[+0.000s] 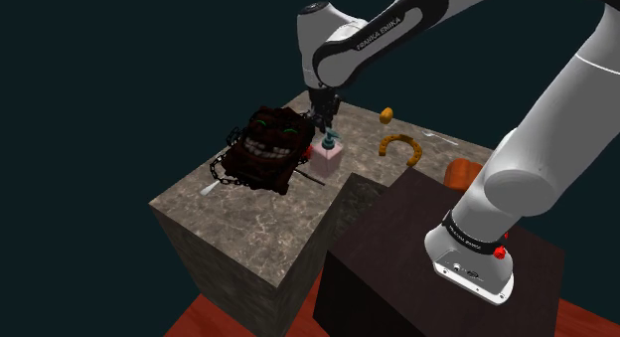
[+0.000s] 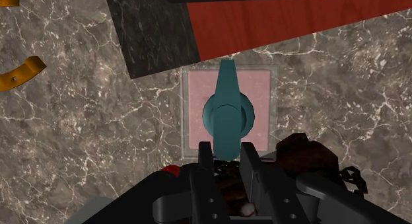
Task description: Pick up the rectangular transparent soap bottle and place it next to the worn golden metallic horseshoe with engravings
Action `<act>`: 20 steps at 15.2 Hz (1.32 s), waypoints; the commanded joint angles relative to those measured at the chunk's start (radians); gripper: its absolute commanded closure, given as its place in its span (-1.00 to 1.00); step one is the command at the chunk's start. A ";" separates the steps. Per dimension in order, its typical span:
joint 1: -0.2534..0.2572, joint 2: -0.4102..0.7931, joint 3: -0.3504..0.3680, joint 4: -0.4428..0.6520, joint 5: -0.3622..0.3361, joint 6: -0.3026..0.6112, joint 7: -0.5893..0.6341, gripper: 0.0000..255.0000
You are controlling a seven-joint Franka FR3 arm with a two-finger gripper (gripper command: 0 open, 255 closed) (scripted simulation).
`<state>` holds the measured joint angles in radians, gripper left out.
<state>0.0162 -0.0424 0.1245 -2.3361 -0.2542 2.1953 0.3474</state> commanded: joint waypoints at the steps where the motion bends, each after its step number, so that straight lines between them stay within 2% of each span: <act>1: 0.001 -0.014 0.000 0.012 0.007 -0.025 -0.008 1.00; 12: 0.005 -0.085 0.001 0.082 0.036 -0.161 -0.048 1.00; 20: -0.089 -0.014 -0.107 0.154 0.001 -0.124 -0.227 1.00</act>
<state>-0.0613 -0.0637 0.0313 -2.1990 -0.2513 2.0754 0.1474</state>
